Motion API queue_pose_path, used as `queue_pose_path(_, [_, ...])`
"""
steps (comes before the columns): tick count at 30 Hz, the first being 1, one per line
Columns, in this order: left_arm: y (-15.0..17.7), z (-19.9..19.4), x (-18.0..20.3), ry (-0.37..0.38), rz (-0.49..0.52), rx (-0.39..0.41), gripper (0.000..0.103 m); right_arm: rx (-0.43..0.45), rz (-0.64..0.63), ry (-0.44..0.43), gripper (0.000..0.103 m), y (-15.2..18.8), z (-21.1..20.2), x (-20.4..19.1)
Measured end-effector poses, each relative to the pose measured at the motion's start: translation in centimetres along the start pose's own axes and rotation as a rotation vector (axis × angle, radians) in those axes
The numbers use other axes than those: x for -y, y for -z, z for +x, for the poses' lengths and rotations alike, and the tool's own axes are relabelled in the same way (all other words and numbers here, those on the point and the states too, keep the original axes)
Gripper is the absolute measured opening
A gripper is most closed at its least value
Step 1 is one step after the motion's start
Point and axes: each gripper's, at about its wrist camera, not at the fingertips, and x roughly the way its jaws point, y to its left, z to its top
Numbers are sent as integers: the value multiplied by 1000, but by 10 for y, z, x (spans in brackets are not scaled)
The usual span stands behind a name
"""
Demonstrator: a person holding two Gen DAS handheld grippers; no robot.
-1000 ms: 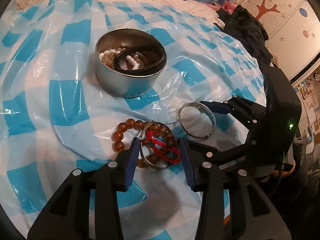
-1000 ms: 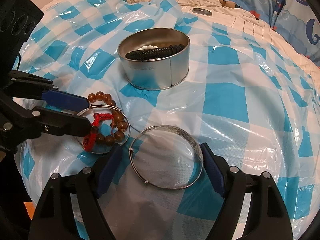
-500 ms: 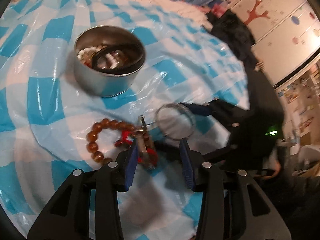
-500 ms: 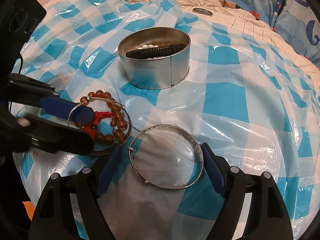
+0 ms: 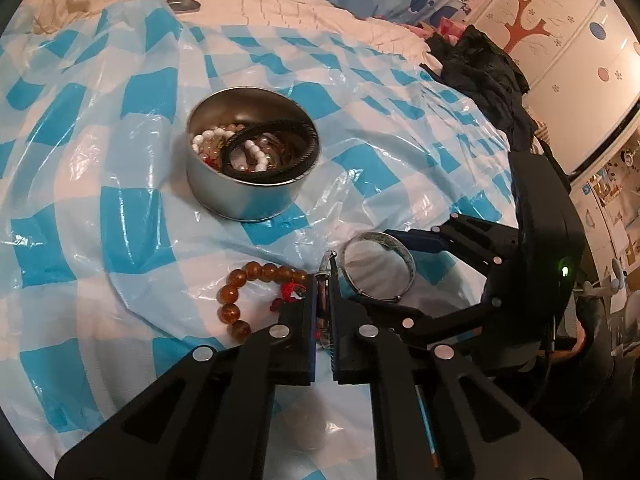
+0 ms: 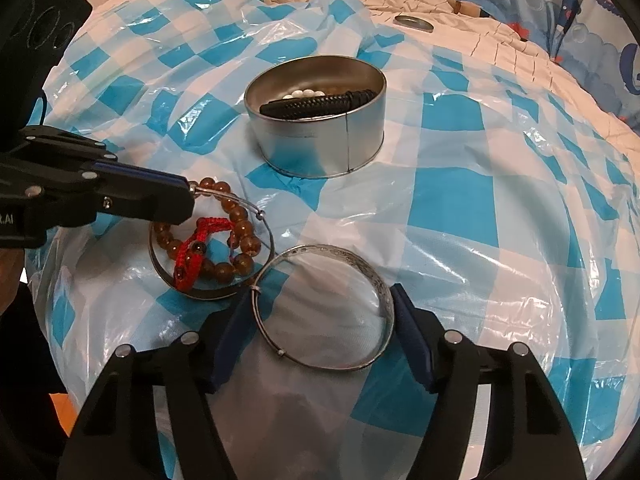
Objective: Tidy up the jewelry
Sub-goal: 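Carry the silver bangle toward the tin with the left gripper while the right gripper grasps the other bangle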
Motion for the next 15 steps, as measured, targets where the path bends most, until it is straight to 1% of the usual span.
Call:
queue_pose_path(4, [-1, -2, 2, 17, -2, 9, 4, 0, -6, -5, 66, 0, -2, 1])
queue_pose_path(9, [-5, -22, -1, 80, -22, 70, 4, 23, 30, -9, 66, -2, -8, 9])
queue_pose_path(11, [-6, -28, -2, 100, -27, 87, 2, 35, 52, -11, 66, -3, -10, 14])
queue_pose_path(12, [-7, -31, -3, 123, -33, 97, 2, 39, 59, -10, 66, -3, -10, 15])
queue_pose_path(15, [-8, -39, -1, 149, -33, 119, 2, 52, 77, -11, 66, -5, -12, 18])
